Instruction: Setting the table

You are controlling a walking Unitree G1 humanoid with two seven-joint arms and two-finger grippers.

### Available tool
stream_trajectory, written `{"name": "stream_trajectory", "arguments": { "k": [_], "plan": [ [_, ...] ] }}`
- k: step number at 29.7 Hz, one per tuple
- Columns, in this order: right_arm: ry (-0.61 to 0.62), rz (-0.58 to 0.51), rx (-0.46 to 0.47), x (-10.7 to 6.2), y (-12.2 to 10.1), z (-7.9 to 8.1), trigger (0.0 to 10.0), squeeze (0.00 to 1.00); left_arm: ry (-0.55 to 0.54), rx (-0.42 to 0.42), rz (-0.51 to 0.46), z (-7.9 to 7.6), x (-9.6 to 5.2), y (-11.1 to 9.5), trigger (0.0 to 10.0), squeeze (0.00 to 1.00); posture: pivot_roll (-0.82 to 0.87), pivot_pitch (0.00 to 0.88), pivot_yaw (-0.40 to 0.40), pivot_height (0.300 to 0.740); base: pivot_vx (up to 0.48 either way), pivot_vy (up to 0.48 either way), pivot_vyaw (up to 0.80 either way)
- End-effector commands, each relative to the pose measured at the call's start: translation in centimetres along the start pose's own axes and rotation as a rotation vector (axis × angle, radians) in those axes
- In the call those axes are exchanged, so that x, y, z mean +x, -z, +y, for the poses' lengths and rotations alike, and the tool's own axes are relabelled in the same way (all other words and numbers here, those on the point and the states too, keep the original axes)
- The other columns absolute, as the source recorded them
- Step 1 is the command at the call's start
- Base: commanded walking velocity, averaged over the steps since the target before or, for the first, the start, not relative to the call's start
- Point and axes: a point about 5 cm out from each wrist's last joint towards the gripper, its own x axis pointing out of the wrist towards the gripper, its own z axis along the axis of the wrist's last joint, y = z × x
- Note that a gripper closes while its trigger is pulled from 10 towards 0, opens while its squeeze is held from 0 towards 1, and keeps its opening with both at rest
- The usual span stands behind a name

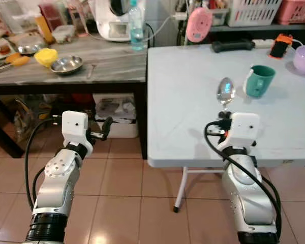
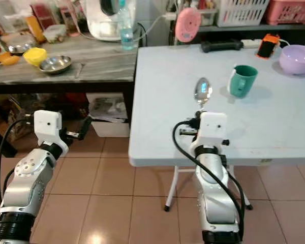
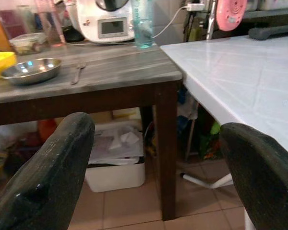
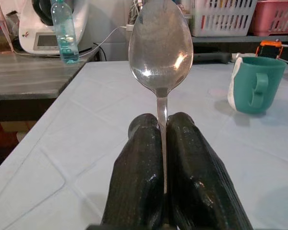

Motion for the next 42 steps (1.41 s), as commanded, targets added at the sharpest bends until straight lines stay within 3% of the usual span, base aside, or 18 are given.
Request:
{"name": "stream_trajectory", "arguments": {
  "k": [1,30,42],
  "plan": [
    [0.027,-0.005,0.001,0.0,-0.1,-0.6,10.0,0.0,0.017,0.014,-0.003,-0.3,0.2,-0.2,10.0,0.0,0.04,0.044,0.066,0.74,0.0,0.379,0.0],
    [0.044,-0.007,0.006,0.2,0.0,-0.6,10.0,0.0,0.021,0.023,0.002,-0.3,0.5,-0.2,10.0,0.0,0.04,0.04,0.072,0.74,0.0,0.428,0.0],
    [0.029,0.0,-0.019,0.2,0.3,-0.9,10.0,0.0,0.023,-0.035,-0.029,-1.3,-0.2,0.1,10.0,0.0,0.03,0.036,0.047,0.74,0.0,0.044,0.0]
  ]
}}
